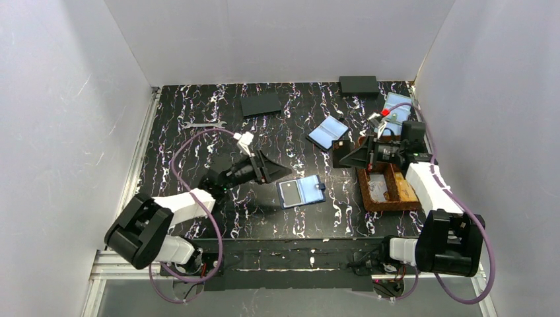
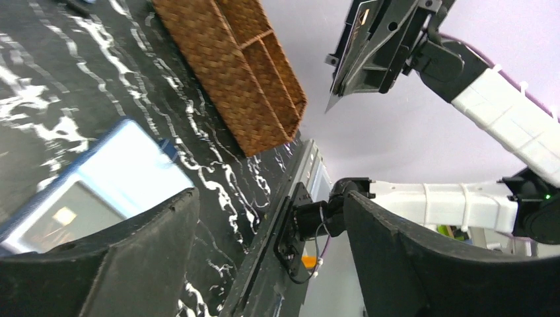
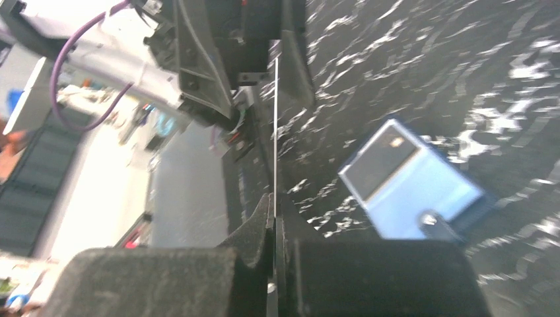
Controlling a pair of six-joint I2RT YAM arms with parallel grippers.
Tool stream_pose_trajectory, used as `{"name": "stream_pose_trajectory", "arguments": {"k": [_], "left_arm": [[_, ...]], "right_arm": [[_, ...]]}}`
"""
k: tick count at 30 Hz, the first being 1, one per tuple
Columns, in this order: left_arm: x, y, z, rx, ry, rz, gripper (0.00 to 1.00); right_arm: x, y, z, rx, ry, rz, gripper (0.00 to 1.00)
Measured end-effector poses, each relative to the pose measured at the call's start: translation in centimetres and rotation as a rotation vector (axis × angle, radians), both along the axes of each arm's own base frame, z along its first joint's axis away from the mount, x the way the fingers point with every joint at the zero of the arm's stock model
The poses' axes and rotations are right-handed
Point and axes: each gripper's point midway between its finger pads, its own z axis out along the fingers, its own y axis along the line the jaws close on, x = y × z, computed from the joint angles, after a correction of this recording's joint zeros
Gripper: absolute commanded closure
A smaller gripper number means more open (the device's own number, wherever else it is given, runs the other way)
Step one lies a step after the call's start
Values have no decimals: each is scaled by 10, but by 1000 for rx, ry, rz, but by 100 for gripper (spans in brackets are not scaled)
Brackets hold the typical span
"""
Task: Take the credit cards out of the card holder
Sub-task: Place the credit card in the storage box.
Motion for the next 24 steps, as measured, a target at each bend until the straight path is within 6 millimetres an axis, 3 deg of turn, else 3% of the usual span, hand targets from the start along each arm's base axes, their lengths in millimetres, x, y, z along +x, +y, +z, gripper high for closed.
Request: {"name": "stream_pose_trajectory", "arguments": {"k": [5,7,10,16,24], "left_arm": [[8,41,-14,33,42,68,11],[6,51,-18,49,47,77,2],[3,66,-19,59,41,94,2],[4,90,-14,58,21,137,2],[4,105,-18,70,55,164,2]], "right_arm": [[32,-38,-4,-163,-76,-182,99],[42,-51,-1,-236,-119,-230,99],[52,-71,-2,-331,-150,-298,99],[59,-109,-19,-502,-115,-401,99],[84,-153,-11,-750,-173,-432,98]]}}
